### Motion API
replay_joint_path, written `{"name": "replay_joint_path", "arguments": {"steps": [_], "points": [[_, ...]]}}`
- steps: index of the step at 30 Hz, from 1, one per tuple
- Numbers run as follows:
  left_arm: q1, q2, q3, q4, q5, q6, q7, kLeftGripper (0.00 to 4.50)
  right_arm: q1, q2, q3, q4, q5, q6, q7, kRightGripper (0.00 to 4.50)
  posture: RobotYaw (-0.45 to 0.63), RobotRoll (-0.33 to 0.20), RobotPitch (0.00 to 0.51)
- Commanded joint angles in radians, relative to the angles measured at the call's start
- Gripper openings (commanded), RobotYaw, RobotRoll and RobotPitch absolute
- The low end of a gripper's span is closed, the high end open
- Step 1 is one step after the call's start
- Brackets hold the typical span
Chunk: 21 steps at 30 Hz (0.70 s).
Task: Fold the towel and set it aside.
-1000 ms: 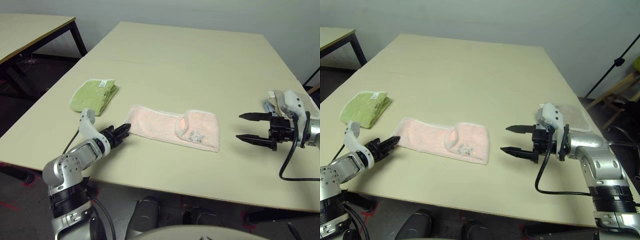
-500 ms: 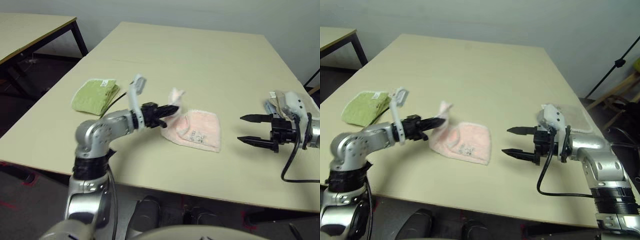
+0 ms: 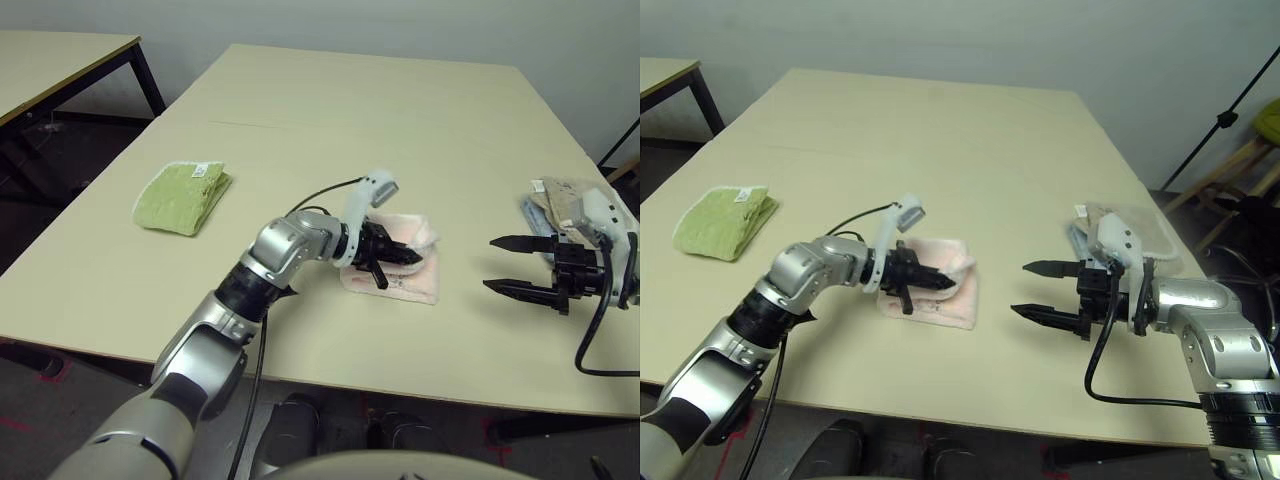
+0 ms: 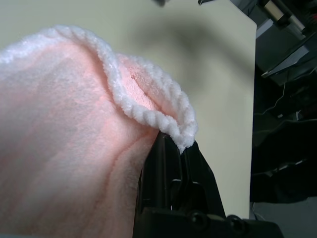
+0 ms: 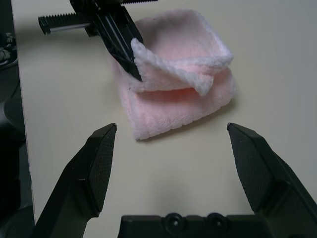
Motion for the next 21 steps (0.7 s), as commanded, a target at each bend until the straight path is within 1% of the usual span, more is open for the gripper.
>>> {"name": "replay_joint_path", "arguments": {"steps": [1, 4, 5, 8, 11, 13, 14, 17, 18, 21], "points": [[-0.011, -0.004, -0.023, 0.026, 0.049, -0.027, -0.029, 0.25, 0.001, -0.008, -0.007, 0.002, -0.001, 0.0, -0.005, 4.5, 0.07, 0.0, 0.053], [-0.004, -0.004, -0.007, 0.006, 0.056, -0.016, -0.035, 1.03, -0.005, -0.004, -0.001, 0.023, -0.009, -0.012, -0.001, 4.5, 0.08, 0.0, 0.053], [-0.005, -0.005, 0.004, -0.003, 0.051, -0.005, -0.036, 1.43, -0.007, -0.003, 0.001, 0.029, -0.01, -0.015, 0.0, 4.5, 0.08, 0.0, 0.053], [-0.006, 0.01, 0.038, -0.065, 0.017, 0.051, -0.048, 2.43, -0.013, 0.005, -0.005, 0.038, 0.002, -0.012, -0.001, 4.5, 0.09, 0.0, 0.057], [0.005, 0.024, 0.112, -0.149, -0.042, 0.117, -0.04, 3.54, -0.02, 0.011, -0.004, 0.043, 0.003, -0.012, -0.006, 4.5, 0.09, 0.0, 0.059], [0.022, 0.047, 0.164, -0.211, -0.083, 0.152, -0.041, 4.26, -0.026, 0.021, 0.001, 0.043, 0.004, -0.009, -0.012, 4.5, 0.09, 0.0, 0.059], [0.032, 0.058, 0.192, -0.242, -0.104, 0.176, -0.034, 4.46, -0.027, 0.027, 0.002, 0.036, 0.01, -0.002, -0.017, 4.5, 0.09, 0.0, 0.063], [0.057, 0.08, 0.283, -0.317, -0.171, 0.244, -0.008, 4.46, -0.039, 0.062, 0.003, 0.01, 0.036, 0.036, -0.048, 4.5, 0.09, 0.0, 0.063], [0.069, 0.097, 0.303, -0.332, -0.175, 0.234, -0.005, 4.46, -0.054, 0.081, 0.014, 0.003, 0.04, 0.063, -0.073, 4.5, 0.09, 0.0, 0.063], [0.121, 0.158, 0.343, -0.318, -0.144, 0.115, -0.021, 4.46, -0.108, 0.177, 0.042, -0.032, 0.043, 0.127, -0.188, 4.5, 0.1, 0.0, 0.067]]}}
